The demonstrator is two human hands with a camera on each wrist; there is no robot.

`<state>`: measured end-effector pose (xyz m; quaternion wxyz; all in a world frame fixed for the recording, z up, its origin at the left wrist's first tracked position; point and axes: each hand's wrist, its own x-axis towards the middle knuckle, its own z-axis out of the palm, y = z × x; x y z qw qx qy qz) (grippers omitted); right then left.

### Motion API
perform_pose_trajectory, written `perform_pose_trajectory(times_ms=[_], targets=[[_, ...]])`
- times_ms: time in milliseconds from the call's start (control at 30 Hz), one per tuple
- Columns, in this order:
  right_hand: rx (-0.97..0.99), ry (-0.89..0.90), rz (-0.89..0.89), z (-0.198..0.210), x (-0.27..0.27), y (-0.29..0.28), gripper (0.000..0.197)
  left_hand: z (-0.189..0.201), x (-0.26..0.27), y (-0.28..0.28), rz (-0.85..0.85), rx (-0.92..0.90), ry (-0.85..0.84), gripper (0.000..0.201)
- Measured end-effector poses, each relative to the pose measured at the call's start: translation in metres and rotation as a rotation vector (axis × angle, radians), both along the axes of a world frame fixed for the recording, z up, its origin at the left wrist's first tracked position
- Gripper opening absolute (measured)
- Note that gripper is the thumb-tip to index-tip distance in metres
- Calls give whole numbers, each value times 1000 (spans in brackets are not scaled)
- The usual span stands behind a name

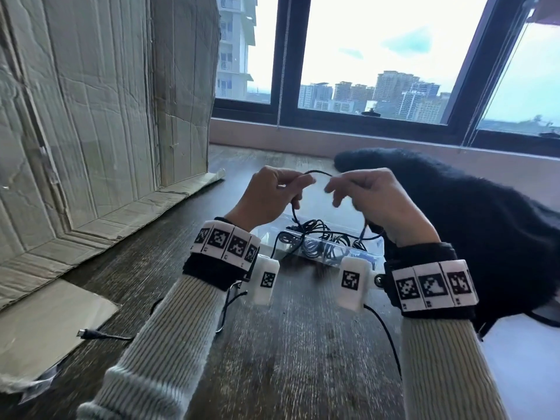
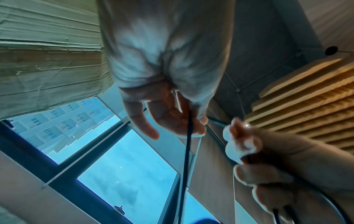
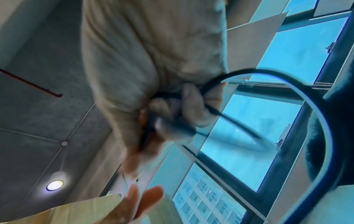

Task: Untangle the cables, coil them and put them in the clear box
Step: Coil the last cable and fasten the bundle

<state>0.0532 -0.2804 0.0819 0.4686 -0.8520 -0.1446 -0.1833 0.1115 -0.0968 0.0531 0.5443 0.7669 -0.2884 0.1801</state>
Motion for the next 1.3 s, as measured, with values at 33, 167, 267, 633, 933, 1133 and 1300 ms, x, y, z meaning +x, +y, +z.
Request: perform_pose_trajectory(times_ms=[33,167,267,633,933,1133,1300], targets=[[58,-52,-68,0,4,-5,19,-1,0,0,-63,5,25,23],[258,-216,-286,3,6,-17,27,-12,-1,-10,-281,122,136,28],[494,-281,-401,11,2,-30,26,-26,4,-20,-326,233,182,33],[1033,-504,-468,23,-16,-82,31,-55,34,17,0,487,158,33],[300,-57,-398,21,-26,-63,22,-17,18,31,133,236,60,18],[-322,275,-249,21,-28,-46,25,13,3,34,40,-106,73,26],[-575,326,-338,21,-16,-23,46,27,-6,35,-183,-487,307,34]])
